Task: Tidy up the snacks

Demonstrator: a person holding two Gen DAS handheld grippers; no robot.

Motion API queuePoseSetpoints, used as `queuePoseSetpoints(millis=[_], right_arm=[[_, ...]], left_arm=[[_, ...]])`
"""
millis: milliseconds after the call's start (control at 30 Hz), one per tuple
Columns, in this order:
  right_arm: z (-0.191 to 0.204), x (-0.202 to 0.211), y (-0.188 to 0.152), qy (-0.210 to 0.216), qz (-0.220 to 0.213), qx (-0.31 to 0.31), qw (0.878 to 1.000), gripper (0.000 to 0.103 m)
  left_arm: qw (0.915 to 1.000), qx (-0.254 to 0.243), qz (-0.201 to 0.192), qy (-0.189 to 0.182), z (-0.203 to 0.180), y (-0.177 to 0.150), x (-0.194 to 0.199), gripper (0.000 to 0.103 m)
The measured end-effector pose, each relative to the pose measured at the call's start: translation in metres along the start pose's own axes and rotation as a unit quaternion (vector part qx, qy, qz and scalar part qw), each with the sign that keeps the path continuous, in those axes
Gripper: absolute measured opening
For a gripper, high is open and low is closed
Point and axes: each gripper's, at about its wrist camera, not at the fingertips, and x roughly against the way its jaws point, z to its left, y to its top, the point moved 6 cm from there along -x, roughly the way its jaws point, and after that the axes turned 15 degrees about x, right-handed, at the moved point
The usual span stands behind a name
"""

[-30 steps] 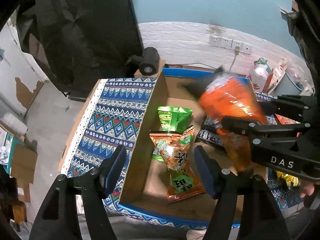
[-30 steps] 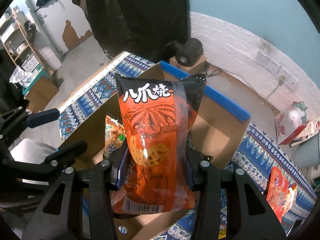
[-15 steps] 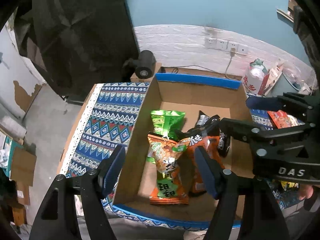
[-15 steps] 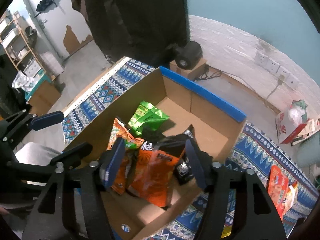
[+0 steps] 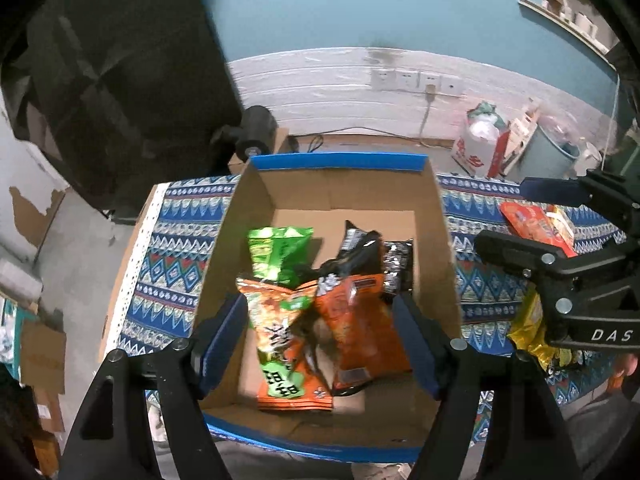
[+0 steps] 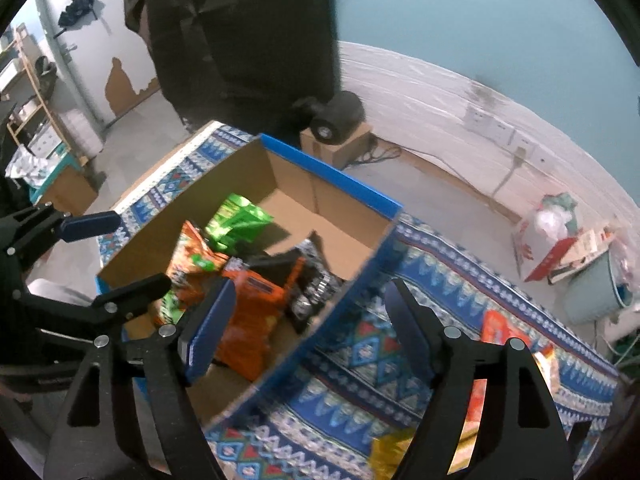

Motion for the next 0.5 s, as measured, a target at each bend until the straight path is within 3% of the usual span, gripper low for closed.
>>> queuePoseSetpoints(millis=[500], right_arm=[[-0.056, 0.040, -0.057, -0.039, 0.010, -0.042, 0.998, 0.079]], left_arm=[[0.9979, -0.057, 0.009, -0.030, -0.070, -0.014, 0.001, 0.077]])
